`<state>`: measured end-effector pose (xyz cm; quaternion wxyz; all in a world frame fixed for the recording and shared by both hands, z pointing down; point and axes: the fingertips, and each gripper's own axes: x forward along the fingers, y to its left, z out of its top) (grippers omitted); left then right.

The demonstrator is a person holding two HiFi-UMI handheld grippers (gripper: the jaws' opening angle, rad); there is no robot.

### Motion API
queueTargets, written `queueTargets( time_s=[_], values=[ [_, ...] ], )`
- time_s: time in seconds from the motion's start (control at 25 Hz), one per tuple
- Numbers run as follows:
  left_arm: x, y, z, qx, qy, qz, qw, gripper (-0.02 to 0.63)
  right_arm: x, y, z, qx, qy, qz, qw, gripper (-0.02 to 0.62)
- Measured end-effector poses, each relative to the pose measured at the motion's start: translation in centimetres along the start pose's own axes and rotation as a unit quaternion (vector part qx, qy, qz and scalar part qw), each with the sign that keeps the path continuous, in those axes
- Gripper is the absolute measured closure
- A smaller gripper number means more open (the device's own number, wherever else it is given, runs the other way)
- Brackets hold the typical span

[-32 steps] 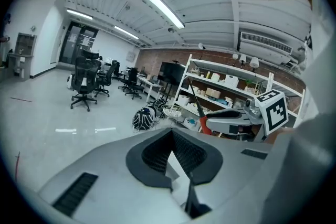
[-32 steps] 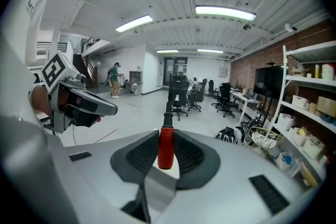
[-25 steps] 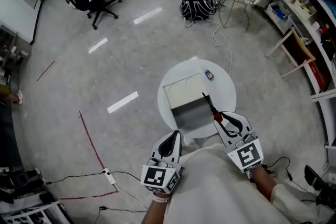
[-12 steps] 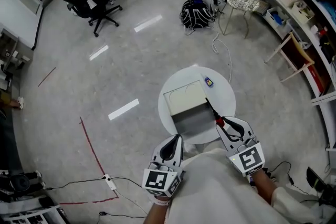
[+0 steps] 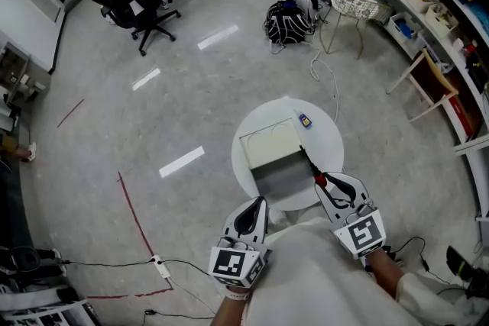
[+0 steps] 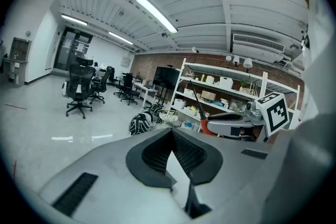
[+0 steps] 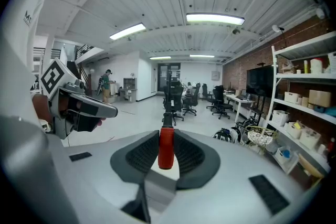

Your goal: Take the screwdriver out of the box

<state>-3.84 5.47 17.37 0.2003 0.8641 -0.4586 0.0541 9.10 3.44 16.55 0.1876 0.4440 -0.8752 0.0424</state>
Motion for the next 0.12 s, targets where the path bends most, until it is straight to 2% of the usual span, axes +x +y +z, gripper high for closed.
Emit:
queueTargets(
  time_s=[0.12],
  values=[
    [-0.03, -0.11, 0.15, 0.000, 0.001, 0.000, 1.0000, 0.595, -0.19, -0.08, 0.12, 0.004, 0.000, -0.002, 1.000, 0.453]
  ],
)
